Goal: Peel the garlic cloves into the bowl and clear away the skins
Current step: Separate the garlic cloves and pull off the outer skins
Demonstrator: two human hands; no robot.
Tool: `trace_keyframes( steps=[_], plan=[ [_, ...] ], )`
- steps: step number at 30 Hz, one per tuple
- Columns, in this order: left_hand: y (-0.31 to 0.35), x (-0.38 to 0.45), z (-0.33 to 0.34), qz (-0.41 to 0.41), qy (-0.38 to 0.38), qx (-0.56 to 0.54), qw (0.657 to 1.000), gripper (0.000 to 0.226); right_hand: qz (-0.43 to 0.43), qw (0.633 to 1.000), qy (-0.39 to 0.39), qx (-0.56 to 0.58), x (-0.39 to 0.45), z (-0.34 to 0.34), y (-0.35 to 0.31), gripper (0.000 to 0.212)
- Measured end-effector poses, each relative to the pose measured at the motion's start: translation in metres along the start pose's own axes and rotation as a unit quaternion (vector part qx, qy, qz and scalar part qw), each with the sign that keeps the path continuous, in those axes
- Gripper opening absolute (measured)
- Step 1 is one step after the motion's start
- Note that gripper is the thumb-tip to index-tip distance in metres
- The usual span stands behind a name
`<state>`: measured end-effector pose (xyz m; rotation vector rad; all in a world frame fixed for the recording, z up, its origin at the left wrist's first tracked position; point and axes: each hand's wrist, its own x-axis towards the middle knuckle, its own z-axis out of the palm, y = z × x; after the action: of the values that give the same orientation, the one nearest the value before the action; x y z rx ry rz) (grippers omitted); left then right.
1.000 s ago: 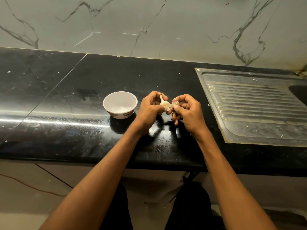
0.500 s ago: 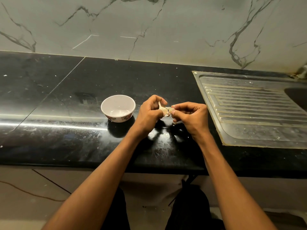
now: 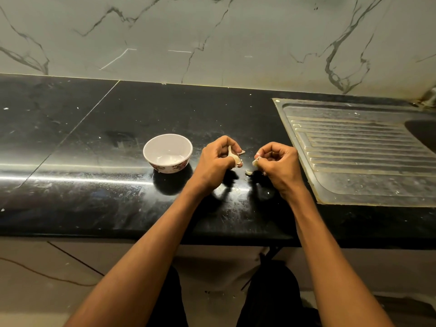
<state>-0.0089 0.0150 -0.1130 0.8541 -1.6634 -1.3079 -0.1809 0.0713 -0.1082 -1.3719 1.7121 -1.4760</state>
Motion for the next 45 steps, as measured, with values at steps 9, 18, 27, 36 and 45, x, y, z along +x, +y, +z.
trace_keyframes(
  steps=[9,18,27,36,45],
  plan=[
    [0.002,-0.001,0.0,-0.003,0.02,-0.016,1.0,0.031,-0.008,0.998,-0.027,-0.048,-0.004,-0.004,0.001,0.024],
    [0.003,-0.002,-0.001,0.014,0.066,-0.028,0.997,0.027,-0.001,1.0,0.007,0.004,-0.005,-0.003,-0.002,0.018],
    [0.001,-0.002,-0.004,0.019,0.087,-0.019,0.996,0.028,-0.025,0.999,-0.048,-0.001,-0.006,-0.002,0.001,0.028],
    [-0.001,0.0,-0.003,0.016,0.095,-0.012,0.995,0.042,-0.034,0.997,0.015,0.072,-0.004,-0.001,-0.001,0.02],
    [0.002,-0.003,0.0,0.009,0.057,-0.061,0.996,0.033,-0.133,0.99,0.032,-0.037,-0.007,0.014,-0.003,0.011]
  ],
)
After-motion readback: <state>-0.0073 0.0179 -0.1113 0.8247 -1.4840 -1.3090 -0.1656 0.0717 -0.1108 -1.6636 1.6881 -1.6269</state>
